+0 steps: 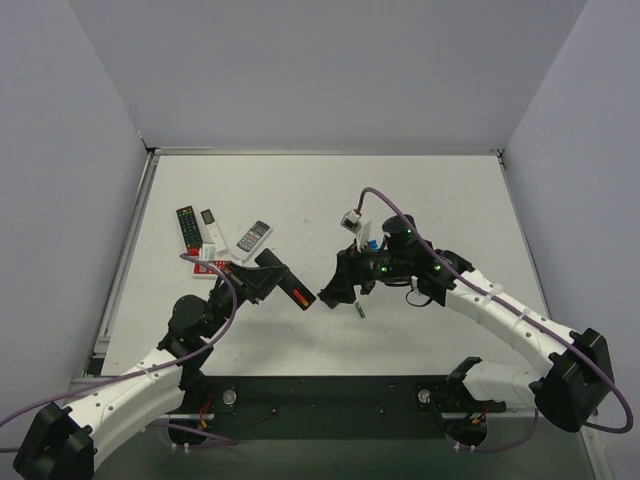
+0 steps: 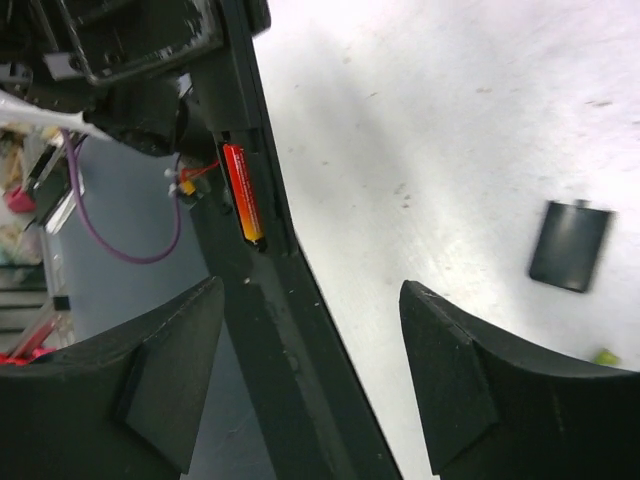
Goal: Load the batteries into the remote control
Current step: Load the battery into the remote control, then pick up the battery from the center of the board.
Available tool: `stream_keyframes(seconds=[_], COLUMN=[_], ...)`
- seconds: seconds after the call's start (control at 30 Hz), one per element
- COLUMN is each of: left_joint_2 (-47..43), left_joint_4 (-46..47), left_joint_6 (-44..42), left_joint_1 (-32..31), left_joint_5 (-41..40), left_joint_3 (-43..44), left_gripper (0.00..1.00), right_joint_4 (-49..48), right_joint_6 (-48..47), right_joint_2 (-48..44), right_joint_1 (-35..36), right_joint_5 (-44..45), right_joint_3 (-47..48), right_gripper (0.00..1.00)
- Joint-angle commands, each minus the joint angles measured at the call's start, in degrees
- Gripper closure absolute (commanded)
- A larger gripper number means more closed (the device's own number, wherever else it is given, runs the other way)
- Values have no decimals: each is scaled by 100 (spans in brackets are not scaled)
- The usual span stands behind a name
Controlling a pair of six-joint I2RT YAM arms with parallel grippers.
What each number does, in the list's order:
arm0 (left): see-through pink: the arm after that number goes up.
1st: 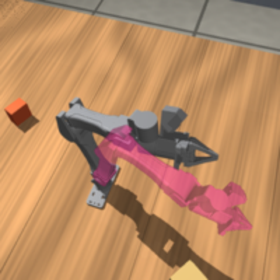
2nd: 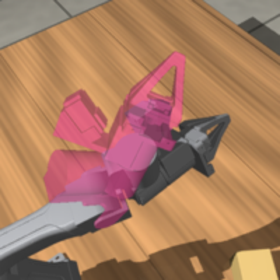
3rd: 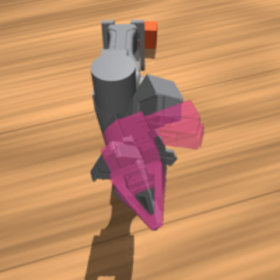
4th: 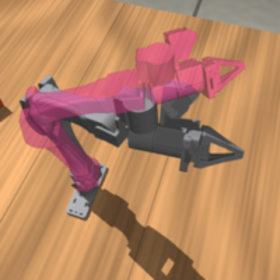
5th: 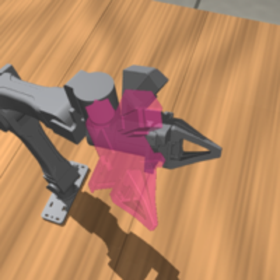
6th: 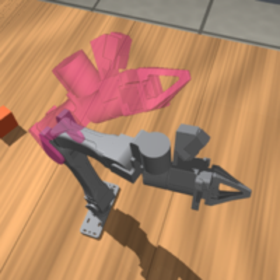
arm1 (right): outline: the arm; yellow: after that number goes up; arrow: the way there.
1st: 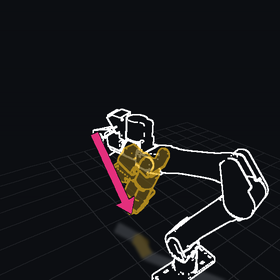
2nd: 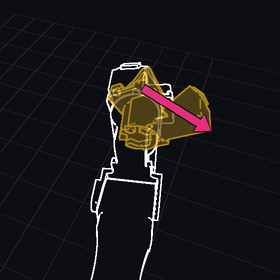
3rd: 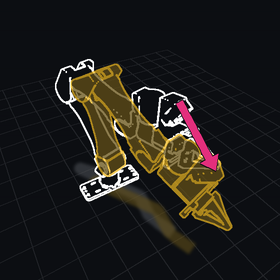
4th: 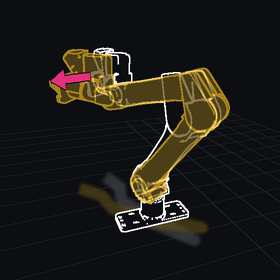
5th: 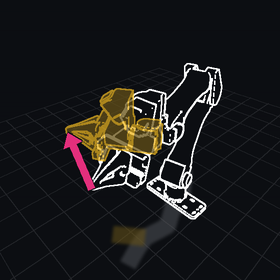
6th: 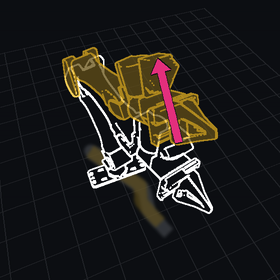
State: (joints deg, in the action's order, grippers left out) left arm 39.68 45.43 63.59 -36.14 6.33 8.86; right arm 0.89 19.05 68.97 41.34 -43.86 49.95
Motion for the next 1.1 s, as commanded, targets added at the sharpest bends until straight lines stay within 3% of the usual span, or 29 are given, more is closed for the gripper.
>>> stream_keyframes(seconds=[0.0,0.1,0.23,0.37,0.7,1.07], left_joint_2=[-180,-268,-347,-400,-856,-1077], left_joint_4=[-728,-992,-1378,-1537,-1844,-2126], left_joint_6=[-269,-207,-224,-268,-260,-304], left_joint_1=[54,90,116,125,160,186], left_joint_5=[-421,-527,-563,-536,-431,-457], left_joint_3=[-156,-288,-324,-359,-499,-508], left_gripper=[100,100,100,100,100,100], right_joint_4=[490,763,1089,1089,1519,2029], right_joint_6=[-340,-402,-437,-402,-1157,-1571], right_joint_2=[-393,-402,-105,423,2356,3482], right_joint_1=[-547,-1013,-1505,-2137,-2420,-2315], right_joint_5=[316,824,2255,2829,3340,3234], right_joint_3=[313,304,313,313,1341,2150], right_gripper=[34,34,38,44,51,65])
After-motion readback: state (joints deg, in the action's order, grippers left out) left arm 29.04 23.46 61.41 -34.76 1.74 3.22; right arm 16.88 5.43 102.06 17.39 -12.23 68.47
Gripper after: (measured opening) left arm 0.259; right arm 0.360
